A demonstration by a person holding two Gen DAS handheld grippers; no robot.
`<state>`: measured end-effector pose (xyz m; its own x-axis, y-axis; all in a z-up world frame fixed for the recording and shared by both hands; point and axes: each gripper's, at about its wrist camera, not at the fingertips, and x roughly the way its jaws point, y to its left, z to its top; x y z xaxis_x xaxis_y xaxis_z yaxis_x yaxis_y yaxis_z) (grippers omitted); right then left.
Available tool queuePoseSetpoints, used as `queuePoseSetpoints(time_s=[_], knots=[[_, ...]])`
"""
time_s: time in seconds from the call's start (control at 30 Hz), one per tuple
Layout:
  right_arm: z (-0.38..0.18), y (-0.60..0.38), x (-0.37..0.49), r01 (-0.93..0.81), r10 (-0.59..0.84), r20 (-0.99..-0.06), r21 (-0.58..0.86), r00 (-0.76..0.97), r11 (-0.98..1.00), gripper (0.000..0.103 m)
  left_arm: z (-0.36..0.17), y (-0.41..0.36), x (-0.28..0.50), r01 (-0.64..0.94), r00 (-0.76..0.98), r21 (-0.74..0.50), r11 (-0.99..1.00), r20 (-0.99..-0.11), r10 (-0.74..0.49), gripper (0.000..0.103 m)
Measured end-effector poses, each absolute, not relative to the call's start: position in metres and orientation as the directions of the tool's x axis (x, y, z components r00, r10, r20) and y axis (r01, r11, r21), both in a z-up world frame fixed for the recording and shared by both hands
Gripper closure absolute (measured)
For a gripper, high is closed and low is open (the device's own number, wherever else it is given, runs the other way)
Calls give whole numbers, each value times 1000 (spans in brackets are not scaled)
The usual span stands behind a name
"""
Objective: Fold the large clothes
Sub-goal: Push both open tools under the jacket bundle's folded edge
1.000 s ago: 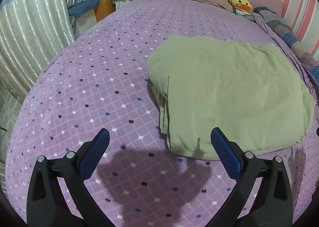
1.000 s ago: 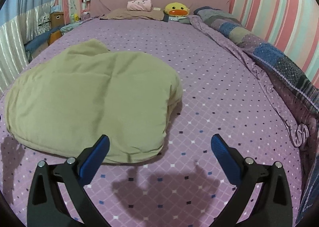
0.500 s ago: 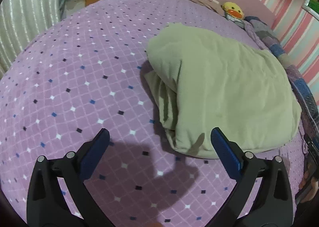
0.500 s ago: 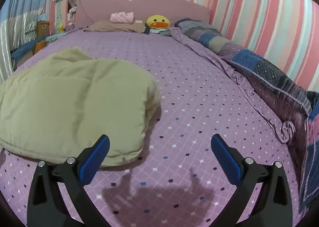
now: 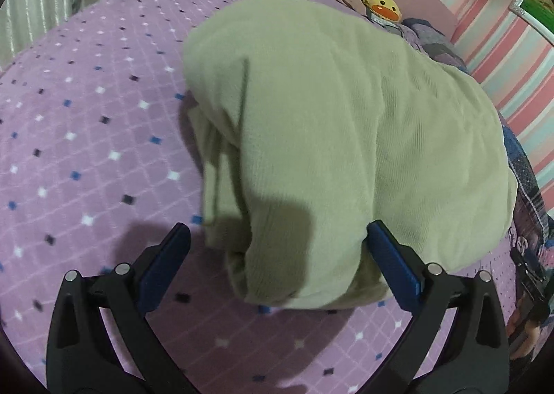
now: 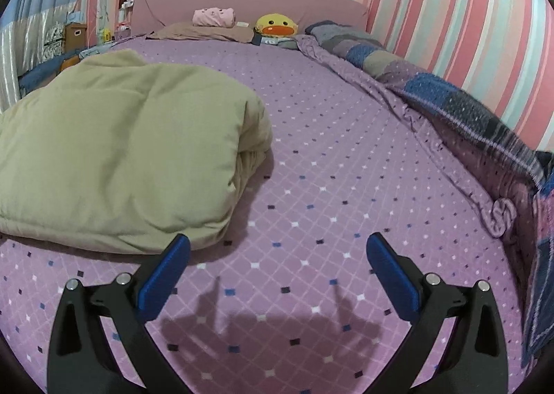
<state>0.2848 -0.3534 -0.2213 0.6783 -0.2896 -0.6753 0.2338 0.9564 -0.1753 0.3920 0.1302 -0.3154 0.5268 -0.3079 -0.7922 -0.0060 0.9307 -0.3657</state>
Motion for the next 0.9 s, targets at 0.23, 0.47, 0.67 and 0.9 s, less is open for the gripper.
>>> queuePoseSetpoints(time_s=[0.23,0.47,0.67,0.9], knots=[[-237,-362,304,242,-227,-717,-83,659,967,2,-325,116,408,13,478,-443,897,-785,-394,5],[-245,-377,313,245,-137,-739,38,660,969,2,-321,101,405,35,480,-372,927,-808,-342,18],[-254,-378,314,204,-103,-745,45,659,978,2,-315,95,400,75,481,-324,943,-816,-319,28],[-252,-393,323,210,-26,-721,167,692,963,2,-310,81,406,88,482,-272,958,-830,-280,28]])
